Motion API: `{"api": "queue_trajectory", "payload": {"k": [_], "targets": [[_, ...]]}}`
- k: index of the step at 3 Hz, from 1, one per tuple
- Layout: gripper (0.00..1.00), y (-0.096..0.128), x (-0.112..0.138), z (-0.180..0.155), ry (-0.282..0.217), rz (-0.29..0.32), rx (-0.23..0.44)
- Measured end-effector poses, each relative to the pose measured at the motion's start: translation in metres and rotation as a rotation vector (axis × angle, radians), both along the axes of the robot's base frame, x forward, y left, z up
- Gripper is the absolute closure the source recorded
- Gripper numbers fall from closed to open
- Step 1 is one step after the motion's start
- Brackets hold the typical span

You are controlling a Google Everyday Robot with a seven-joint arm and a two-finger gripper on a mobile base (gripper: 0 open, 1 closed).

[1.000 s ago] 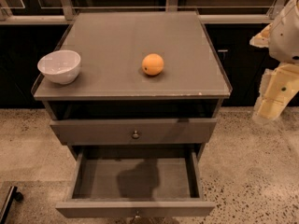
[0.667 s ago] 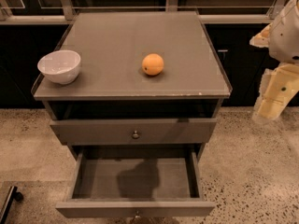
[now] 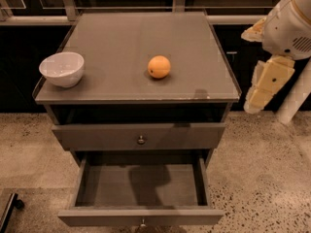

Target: Place orange into middle drawer

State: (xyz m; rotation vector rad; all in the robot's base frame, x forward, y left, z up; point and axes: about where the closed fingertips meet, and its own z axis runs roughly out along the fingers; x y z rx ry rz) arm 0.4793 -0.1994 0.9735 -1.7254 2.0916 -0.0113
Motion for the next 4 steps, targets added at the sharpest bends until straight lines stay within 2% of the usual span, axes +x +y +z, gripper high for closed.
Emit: {"api": "queue_trajectory", "payload": {"k": [1, 2, 3, 4], "targets": [[0.00, 0.026, 0.040, -0.013, -0.012, 0.040, 0.116], [0.00, 0.043, 0.070, -0.026, 0.007, 0.056, 0.172], [0.00, 0.044, 0.073, -0.028, 0.010, 0.057, 0.176], [0.00, 0.048, 0.079, -0.032, -0.012, 0.071, 0.214]]}}
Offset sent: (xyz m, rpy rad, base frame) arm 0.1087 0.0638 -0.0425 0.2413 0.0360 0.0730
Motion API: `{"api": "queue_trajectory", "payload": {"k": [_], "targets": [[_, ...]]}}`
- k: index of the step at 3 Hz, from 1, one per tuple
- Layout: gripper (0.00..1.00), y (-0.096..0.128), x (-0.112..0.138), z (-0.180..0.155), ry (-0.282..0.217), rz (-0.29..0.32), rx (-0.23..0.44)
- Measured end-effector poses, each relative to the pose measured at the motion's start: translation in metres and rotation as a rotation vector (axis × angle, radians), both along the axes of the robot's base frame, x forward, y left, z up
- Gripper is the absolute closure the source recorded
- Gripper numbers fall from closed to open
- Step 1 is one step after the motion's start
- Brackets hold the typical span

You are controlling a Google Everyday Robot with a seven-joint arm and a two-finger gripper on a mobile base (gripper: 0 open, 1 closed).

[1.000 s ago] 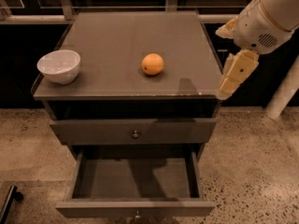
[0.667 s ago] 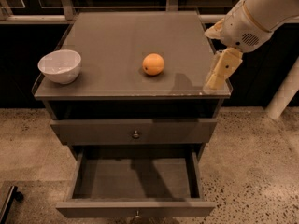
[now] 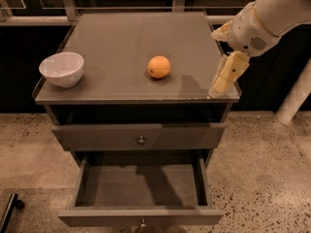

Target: Place orange into middle drawer

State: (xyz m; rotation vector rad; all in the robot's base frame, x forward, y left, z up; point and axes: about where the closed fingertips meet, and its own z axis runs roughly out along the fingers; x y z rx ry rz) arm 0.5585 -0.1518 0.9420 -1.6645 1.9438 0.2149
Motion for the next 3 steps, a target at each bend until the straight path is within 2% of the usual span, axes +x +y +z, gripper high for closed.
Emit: {"api": "queue_trajectory", "payload": {"k": [1, 2, 3], "targets": [[0.00, 0.018, 0.038, -0.006, -0.050, 0.062, 0.108], [0.00, 0.041, 0.091, -0.015, -0.093, 0.126, 0.223], [0.00, 0.060, 0.131, -0.025, -0.104, 0.152, 0.308]]}}
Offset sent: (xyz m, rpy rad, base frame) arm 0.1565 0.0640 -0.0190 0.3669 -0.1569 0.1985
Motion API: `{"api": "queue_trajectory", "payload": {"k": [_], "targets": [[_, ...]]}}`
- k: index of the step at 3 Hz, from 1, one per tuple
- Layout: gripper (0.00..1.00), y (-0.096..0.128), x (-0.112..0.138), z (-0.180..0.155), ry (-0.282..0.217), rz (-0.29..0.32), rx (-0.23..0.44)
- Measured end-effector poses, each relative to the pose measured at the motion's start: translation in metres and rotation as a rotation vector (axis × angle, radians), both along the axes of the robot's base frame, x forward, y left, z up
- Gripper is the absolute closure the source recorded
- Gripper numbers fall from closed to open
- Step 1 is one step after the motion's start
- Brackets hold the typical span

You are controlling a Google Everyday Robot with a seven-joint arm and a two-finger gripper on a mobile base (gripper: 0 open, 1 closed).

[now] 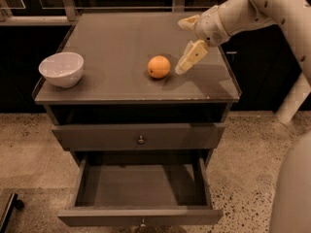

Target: Place orange into middle drawer

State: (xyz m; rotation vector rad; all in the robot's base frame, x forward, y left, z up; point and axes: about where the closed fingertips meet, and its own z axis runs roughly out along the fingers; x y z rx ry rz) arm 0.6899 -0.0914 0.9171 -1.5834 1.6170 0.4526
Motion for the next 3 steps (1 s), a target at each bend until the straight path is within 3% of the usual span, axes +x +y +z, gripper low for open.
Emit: {"api": "queue_trajectory", "payload": {"k": [1, 3], "targets": [[0.00, 0.022, 0.024, -0.014, 0.018, 0.027, 0.070], [0.00, 0.045, 0.041, -0.060, 0.134, 0.031, 0.174]]}}
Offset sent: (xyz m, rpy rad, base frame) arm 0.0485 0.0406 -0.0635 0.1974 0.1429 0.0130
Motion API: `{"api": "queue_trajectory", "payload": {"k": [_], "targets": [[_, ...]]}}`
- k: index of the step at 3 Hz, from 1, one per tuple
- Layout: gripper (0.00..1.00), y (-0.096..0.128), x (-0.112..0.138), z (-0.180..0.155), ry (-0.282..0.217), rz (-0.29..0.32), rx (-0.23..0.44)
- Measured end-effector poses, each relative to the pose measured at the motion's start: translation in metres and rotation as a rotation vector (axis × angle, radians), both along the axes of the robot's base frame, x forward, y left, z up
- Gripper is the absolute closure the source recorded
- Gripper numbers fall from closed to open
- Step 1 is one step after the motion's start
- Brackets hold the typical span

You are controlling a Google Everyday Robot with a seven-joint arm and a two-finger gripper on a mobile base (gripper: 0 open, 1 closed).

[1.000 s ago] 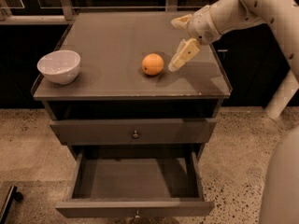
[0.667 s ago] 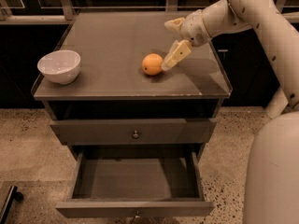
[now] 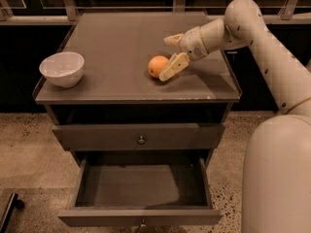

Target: Place orange into middle drawer

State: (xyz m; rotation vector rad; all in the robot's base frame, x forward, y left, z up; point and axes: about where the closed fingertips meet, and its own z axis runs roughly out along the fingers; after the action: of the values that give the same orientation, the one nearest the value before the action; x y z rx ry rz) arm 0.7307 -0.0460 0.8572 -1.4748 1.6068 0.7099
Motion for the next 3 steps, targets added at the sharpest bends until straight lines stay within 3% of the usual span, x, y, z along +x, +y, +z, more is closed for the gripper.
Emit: {"api": "queue_trajectory", "payload": {"k": [1, 3], "targets": [[0.00, 0.0071, 0.0046, -0.0153, 0.040, -0.009, 0.044], [0.41, 0.0075, 0.0048, -0.0158, 0.041, -0.008, 0.045]]}}
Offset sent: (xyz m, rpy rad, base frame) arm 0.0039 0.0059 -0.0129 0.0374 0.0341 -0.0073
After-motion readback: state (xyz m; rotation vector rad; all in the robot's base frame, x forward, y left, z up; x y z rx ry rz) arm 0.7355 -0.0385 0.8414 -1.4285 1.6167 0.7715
